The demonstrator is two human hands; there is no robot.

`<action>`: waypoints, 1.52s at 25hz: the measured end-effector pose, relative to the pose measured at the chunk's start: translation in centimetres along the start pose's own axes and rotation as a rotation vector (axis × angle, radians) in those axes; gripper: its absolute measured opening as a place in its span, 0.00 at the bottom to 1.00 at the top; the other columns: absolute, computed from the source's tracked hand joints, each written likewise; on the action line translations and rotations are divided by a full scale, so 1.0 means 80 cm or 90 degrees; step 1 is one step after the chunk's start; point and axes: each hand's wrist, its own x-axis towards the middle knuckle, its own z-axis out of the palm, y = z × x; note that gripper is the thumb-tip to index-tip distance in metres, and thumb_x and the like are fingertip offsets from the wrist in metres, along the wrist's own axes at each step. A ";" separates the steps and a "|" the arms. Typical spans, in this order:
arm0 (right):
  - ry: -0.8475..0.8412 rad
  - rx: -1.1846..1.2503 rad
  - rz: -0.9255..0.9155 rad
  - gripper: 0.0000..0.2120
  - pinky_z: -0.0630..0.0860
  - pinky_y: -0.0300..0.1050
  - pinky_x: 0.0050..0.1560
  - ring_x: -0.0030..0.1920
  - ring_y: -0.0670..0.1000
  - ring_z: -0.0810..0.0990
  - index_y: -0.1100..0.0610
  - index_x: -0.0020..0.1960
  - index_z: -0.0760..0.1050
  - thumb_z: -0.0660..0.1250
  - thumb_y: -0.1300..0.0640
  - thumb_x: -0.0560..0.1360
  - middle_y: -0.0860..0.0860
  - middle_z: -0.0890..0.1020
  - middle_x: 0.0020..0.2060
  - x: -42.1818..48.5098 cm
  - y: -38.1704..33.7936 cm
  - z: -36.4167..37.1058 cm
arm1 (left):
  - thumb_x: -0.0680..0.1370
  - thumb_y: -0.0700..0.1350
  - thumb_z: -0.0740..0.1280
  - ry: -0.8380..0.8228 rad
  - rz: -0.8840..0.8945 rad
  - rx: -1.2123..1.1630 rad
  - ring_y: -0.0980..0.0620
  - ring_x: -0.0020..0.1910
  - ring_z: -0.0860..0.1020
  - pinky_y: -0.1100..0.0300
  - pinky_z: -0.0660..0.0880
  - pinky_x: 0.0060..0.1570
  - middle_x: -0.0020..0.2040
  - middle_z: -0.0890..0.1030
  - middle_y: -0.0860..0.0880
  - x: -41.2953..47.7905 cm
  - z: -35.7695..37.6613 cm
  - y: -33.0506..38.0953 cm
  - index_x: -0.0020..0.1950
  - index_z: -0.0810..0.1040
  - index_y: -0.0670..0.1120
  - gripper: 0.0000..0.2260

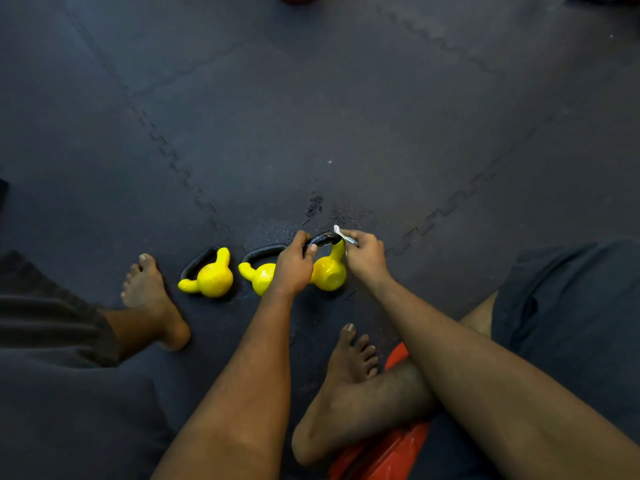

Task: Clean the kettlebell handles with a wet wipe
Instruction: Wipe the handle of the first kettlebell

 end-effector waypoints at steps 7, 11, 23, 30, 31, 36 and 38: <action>0.005 -0.044 -0.049 0.16 0.74 0.42 0.45 0.51 0.56 0.82 0.55 0.64 0.79 0.61 0.61 0.79 0.58 0.84 0.52 -0.013 -0.002 0.007 | 0.82 0.47 0.59 -0.002 -0.013 -0.010 0.46 0.40 0.74 0.50 0.73 0.44 0.41 0.77 0.44 -0.001 -0.002 -0.004 0.57 0.71 0.46 0.07; -0.001 -0.106 -0.050 0.19 0.74 0.44 0.49 0.55 0.61 0.80 0.58 0.69 0.74 0.58 0.63 0.79 0.62 0.82 0.55 -0.020 -0.001 0.014 | 0.82 0.45 0.59 -0.015 0.001 -0.016 0.46 0.44 0.76 0.54 0.72 0.46 0.44 0.77 0.46 -0.003 -0.004 -0.005 0.63 0.72 0.48 0.10; -0.100 -0.372 -0.144 0.19 0.72 0.52 0.44 0.53 0.68 0.77 0.63 0.69 0.70 0.57 0.61 0.78 0.66 0.80 0.52 -0.016 0.003 -0.005 | 0.82 0.42 0.59 -0.052 -0.009 -0.020 0.40 0.61 0.76 0.50 0.72 0.61 0.63 0.78 0.39 0.011 0.010 0.005 0.73 0.69 0.46 0.18; -0.095 -0.399 -0.173 0.24 0.75 0.54 0.52 0.56 0.65 0.78 0.53 0.76 0.59 0.53 0.57 0.81 0.64 0.77 0.59 -0.021 0.004 -0.001 | 0.82 0.43 0.59 -0.047 -0.025 -0.011 0.37 0.60 0.76 0.48 0.73 0.59 0.61 0.78 0.37 0.012 0.012 0.005 0.73 0.68 0.46 0.19; -0.100 -0.432 -0.188 0.24 0.75 0.55 0.53 0.56 0.65 0.77 0.53 0.77 0.57 0.52 0.57 0.82 0.64 0.77 0.60 -0.024 0.002 -0.001 | 0.82 0.43 0.59 -0.045 -0.027 -0.010 0.38 0.60 0.76 0.48 0.73 0.59 0.61 0.78 0.37 0.012 0.012 0.005 0.73 0.68 0.46 0.19; -0.122 -0.507 -0.272 0.28 0.76 0.57 0.57 0.62 0.64 0.76 0.55 0.77 0.58 0.58 0.64 0.78 0.59 0.70 0.71 -0.035 0.004 0.008 | 0.82 0.43 0.58 -0.037 -0.056 -0.030 0.38 0.59 0.77 0.47 0.75 0.59 0.60 0.79 0.37 0.009 0.008 0.004 0.73 0.68 0.47 0.19; -0.169 -0.511 -0.301 0.27 0.73 0.56 0.62 0.69 0.61 0.71 0.56 0.76 0.60 0.59 0.64 0.78 0.56 0.65 0.74 -0.037 0.007 0.016 | 0.82 0.43 0.58 -0.039 -0.062 -0.038 0.38 0.58 0.77 0.47 0.75 0.58 0.59 0.79 0.37 0.008 0.007 0.001 0.73 0.68 0.47 0.18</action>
